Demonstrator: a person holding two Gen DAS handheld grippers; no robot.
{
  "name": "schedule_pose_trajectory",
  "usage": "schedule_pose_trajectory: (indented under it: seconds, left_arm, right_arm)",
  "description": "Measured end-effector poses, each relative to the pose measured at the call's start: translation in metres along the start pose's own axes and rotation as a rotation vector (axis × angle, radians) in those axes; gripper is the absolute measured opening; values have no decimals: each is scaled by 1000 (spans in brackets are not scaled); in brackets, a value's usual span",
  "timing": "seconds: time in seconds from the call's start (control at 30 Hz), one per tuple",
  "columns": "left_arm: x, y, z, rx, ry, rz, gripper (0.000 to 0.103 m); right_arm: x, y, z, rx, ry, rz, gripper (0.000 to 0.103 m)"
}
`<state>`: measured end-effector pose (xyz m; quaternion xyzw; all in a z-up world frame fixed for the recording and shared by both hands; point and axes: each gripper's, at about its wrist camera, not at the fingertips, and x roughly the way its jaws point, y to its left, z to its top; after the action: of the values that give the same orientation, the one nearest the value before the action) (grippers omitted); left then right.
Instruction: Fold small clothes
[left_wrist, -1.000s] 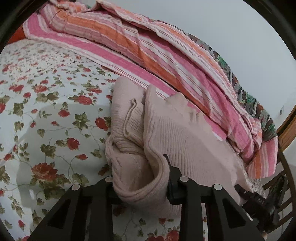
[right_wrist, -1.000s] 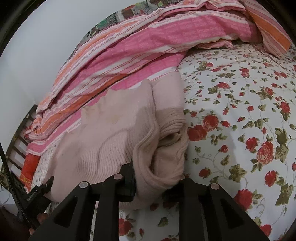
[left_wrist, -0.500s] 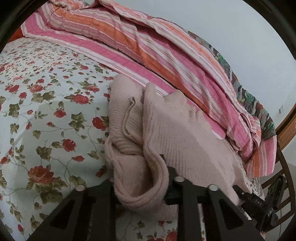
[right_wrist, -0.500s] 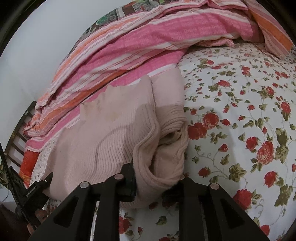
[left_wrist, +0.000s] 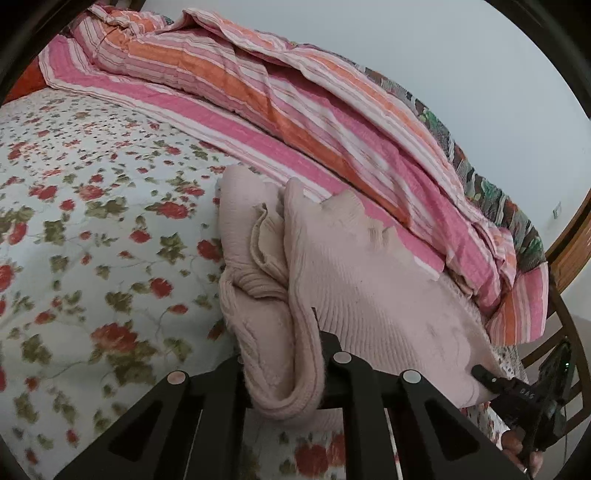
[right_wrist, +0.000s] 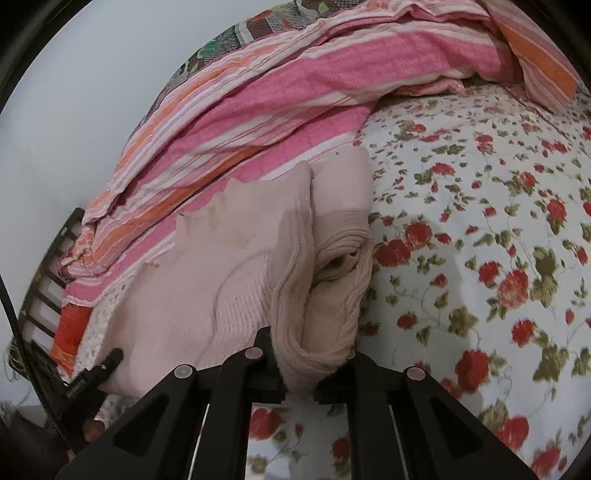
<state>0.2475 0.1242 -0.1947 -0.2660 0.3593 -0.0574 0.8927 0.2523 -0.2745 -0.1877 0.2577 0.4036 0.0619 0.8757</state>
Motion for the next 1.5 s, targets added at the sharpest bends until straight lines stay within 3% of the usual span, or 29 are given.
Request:
schedule_pose_trajectory:
  seconds: [0.17, 0.4, 0.5, 0.57, 0.77, 0.87, 0.97, 1.17, 1.23, 1.4, 1.5]
  left_arm:
    - [-26, 6, -13, -41, 46, -20, 10]
    - [-69, 11, -55, 31, 102, -32, 12]
    - [-72, 16, -58, 46, 123, -22, 26]
    - [-76, 18, -53, 71, 107, 25, 29]
    - [-86, 6, -20, 144, -17, 84, 29]
    - [-71, -7, 3, 141, -12, 44, 29]
    - [-47, -23, 24, 150, 3, 39, 29]
    - [10, -38, 52, 144, 54, 76, 29]
    - [27, -33, 51, 153, 82, 132, 29]
    - [41, -13, 41, 139, 94, 111, 29]
    - [40, -18, 40, 183, 73, 100, 22]
  right_arm:
    - [-34, 3, -22, -25, 22, 2, 8]
    - [-75, -2, -68, -25, 46, -24, 9]
    - [-81, 0, -76, -92, 53, -84, 24]
    - [-93, -4, -73, -125, 15, -106, 31]
    - [-122, -5, -42, -129, -118, -124, 34]
    - [-108, 5, -18, -142, -137, -113, 37]
    - [-71, 21, 10, -166, -94, -99, 37]
    - [-3, 40, 43, -242, -12, -182, 40]
    - [14, 38, 44, -258, 19, -241, 40]
    - [30, 20, 33, -267, 46, -268, 39]
    - [33, 22, 33, -277, 51, -265, 25]
